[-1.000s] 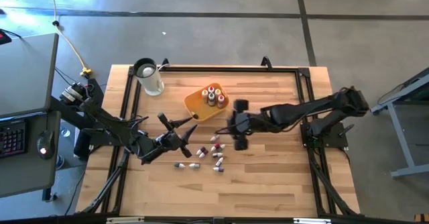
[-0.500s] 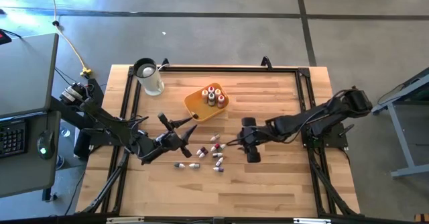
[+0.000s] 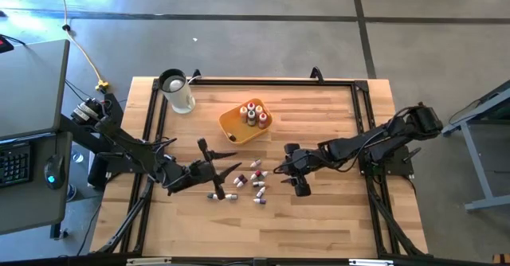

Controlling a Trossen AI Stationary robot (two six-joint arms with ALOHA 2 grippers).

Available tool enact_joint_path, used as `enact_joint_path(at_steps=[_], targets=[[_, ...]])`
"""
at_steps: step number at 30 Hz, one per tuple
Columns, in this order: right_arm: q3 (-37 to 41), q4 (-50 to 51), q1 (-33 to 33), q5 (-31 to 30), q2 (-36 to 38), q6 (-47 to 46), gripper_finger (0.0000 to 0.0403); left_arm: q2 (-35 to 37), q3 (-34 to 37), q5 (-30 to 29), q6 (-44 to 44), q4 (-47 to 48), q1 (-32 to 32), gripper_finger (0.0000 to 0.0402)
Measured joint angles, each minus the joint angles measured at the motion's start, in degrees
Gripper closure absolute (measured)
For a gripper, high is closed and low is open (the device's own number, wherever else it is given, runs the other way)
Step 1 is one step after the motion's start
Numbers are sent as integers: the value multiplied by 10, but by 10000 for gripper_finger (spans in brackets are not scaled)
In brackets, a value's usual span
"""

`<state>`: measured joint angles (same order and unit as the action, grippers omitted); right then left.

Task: Pick & Place food coloring
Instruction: Put the small dark green food coloring bottle into the yellow bin

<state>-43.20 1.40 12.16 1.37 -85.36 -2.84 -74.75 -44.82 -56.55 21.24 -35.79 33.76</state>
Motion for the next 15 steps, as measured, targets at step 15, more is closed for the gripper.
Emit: enact_joint_path(at_steps=[15], targets=[[0,-30,0,-1,0,3,205,0,0,132,-321,187,0,257]])
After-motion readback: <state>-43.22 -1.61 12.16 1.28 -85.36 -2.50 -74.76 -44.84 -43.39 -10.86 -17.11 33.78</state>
